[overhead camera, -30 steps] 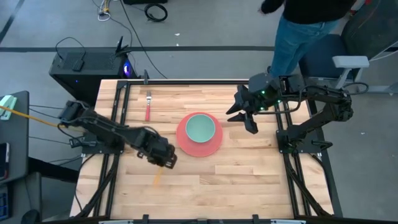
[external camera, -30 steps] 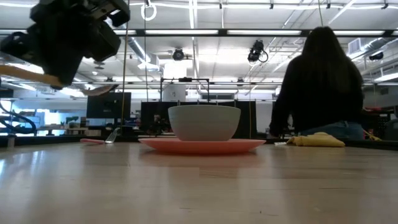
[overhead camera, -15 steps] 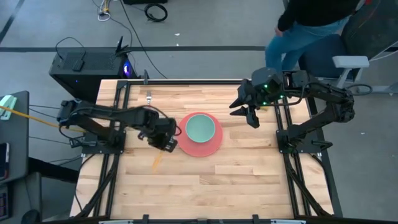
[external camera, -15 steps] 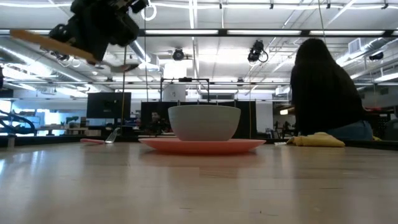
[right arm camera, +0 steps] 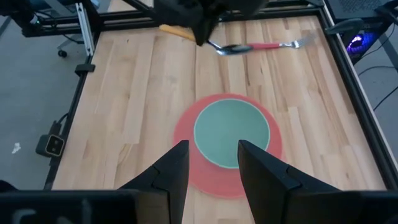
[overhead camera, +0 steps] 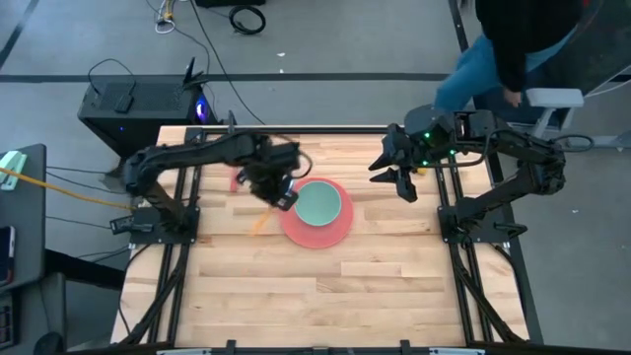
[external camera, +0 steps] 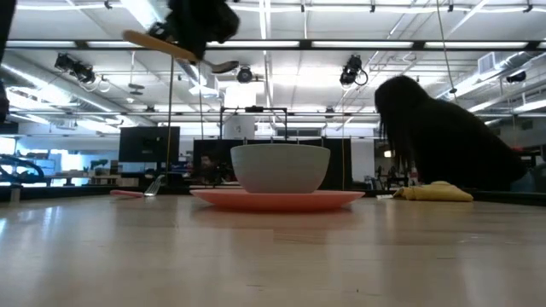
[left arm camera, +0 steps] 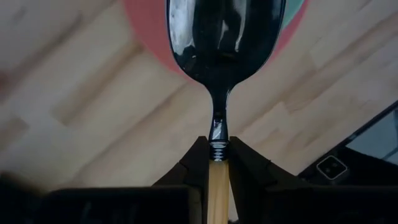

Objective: Set table place
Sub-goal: Put the orange spoon into the green bowl

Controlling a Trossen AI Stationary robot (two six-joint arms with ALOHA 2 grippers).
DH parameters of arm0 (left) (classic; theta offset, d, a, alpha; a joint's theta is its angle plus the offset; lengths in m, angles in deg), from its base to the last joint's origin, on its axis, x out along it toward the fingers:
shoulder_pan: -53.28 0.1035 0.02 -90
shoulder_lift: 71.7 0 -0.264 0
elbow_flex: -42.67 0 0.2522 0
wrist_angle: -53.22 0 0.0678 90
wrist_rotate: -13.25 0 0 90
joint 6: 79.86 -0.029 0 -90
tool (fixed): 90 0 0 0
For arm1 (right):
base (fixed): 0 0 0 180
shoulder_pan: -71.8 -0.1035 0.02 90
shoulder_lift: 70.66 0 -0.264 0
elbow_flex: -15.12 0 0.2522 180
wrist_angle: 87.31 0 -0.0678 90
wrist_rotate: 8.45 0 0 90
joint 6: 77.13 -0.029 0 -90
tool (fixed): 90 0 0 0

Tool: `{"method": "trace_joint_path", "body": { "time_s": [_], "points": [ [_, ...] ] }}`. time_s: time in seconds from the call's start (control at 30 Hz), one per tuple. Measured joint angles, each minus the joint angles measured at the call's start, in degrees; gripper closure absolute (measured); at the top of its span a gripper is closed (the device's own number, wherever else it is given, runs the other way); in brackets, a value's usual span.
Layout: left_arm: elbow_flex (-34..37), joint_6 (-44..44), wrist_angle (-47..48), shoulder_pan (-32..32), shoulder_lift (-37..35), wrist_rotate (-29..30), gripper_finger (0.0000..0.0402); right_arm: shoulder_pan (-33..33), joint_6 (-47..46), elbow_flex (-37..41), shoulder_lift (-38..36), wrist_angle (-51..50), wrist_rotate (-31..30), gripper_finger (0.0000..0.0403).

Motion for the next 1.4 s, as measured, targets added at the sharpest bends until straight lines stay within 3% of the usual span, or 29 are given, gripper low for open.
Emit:
{"method": "trace_joint_path", "body": {
  "time_s": [0.3,0.5,1.0,1.4],
  "points": [
    [-18.72,-12.01,10.03,2.55,17.48,-0.03,0.0351,0.0,0.0,0.02,-0.72,-1.02,-0.01,0.0259],
    [-25.02,-15.15,10.16,2.5,25.28,-2.34,0.0348,-0.02,0.0,0.02,-0.74,-1.87,-0.01,0.0259],
    [-26.11,-16.69,10.17,2.9,34.27,-5.68,0.0347,-0.02,0.0,0.04,-0.72,-3.06,-0.01,0.0259],
    [-26.07,-18.14,10.06,3.53,35.54,-5.7,0.0347,-0.02,0.0,0.04,-0.7,-3.04,-0.01,0.0259]
  ]
}}
